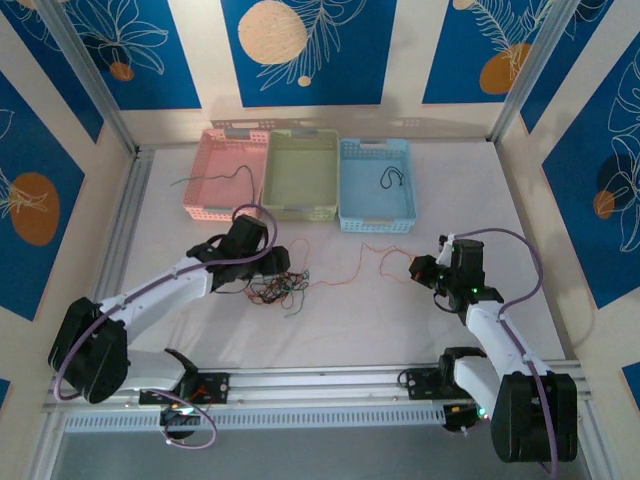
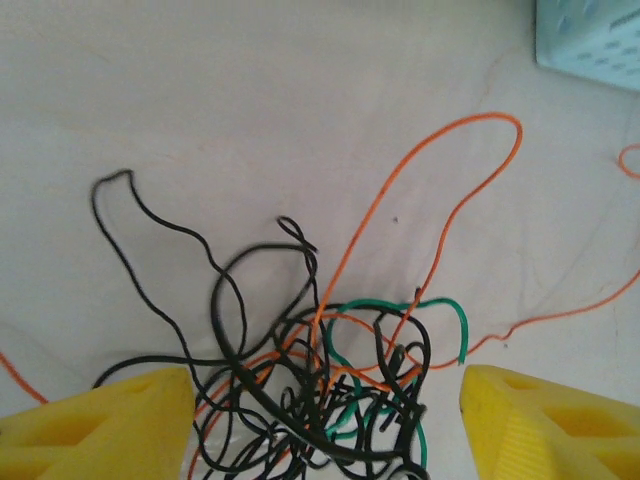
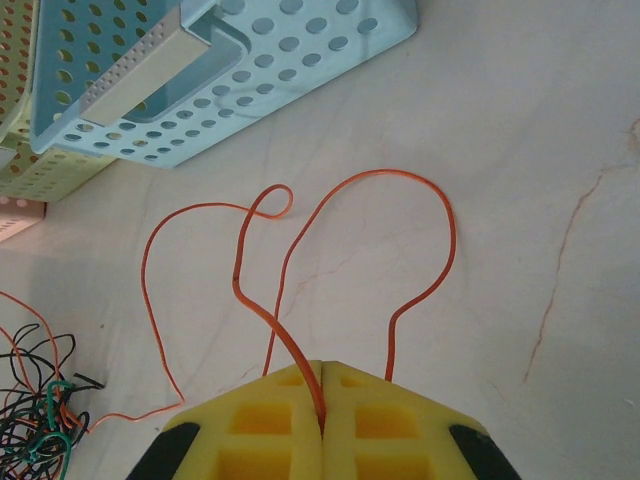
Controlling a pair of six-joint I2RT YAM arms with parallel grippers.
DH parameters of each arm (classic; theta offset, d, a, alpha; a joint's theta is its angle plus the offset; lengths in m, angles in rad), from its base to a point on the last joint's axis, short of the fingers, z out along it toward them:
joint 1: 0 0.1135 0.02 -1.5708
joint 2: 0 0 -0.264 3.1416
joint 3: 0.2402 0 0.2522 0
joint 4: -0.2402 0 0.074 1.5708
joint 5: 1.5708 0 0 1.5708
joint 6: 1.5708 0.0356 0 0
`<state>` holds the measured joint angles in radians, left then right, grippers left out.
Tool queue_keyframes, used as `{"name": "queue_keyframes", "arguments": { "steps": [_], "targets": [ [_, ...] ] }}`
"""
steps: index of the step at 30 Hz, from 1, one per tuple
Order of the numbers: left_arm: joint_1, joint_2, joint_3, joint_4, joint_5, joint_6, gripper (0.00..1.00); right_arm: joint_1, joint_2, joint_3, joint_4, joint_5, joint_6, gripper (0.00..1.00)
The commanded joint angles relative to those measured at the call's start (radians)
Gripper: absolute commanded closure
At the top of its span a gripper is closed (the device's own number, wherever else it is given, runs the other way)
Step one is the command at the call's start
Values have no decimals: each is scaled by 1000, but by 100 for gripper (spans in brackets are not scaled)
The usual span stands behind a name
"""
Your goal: Untangle the cables
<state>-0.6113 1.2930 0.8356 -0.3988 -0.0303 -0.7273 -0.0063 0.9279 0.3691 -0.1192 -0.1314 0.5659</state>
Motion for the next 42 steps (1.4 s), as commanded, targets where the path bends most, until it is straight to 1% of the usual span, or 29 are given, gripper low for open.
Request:
{"name": "queue_keyframes", "arguments": {
  "steps": [1,2,4,6,9,10,15,17,19,22,24,27,30,35,40,42],
  "targets": [
    [5,-85,5,-71,-127,-7,26,6,5,-7,11,-5,-9,100],
    [6,-112,-9,-75,-146,-9,25,6,5,-6,11,-4,-11,100],
    [6,-140,-32,-76,-147,-14,24,7,5,-7,10,-4,-10,100],
    [6,-137,-49,-62,-98,-28,24,8,4,-6,10,-1,-8,100],
    [5,-111,-76,-7,-15,-66,26,8,5,-7,11,2,-8,100],
    [3,-105,-81,10,-2,-72,27,8,5,-6,11,2,-9,100],
    [1,-24,-67,43,4,-57,27,9,10,-6,14,1,-8,100],
    [3,17,-69,69,7,-54,31,9,15,-4,14,1,-9,100],
    [2,58,-62,99,1,-36,40,10,16,-5,14,1,-8,100],
    [3,87,-19,89,-32,14,67,9,15,-4,13,3,-9,100],
    [4,61,14,42,-83,44,83,9,12,-5,13,4,-9,100],
    [20,0,61,-53,-159,97,100,11,12,-4,13,6,-7,100],
    [46,-70,98,-147,-205,138,100,11,12,-4,13,6,-6,100],
    [103,-204,161,-292,-236,191,100,11,8,-6,8,17,-3,100],
    [202,-318,253,-441,-249,263,100,11,9,-6,4,24,0,100],
    [250,-350,309,-510,-280,310,100,11,5,-6,3,28,2,100]
  ]
}}
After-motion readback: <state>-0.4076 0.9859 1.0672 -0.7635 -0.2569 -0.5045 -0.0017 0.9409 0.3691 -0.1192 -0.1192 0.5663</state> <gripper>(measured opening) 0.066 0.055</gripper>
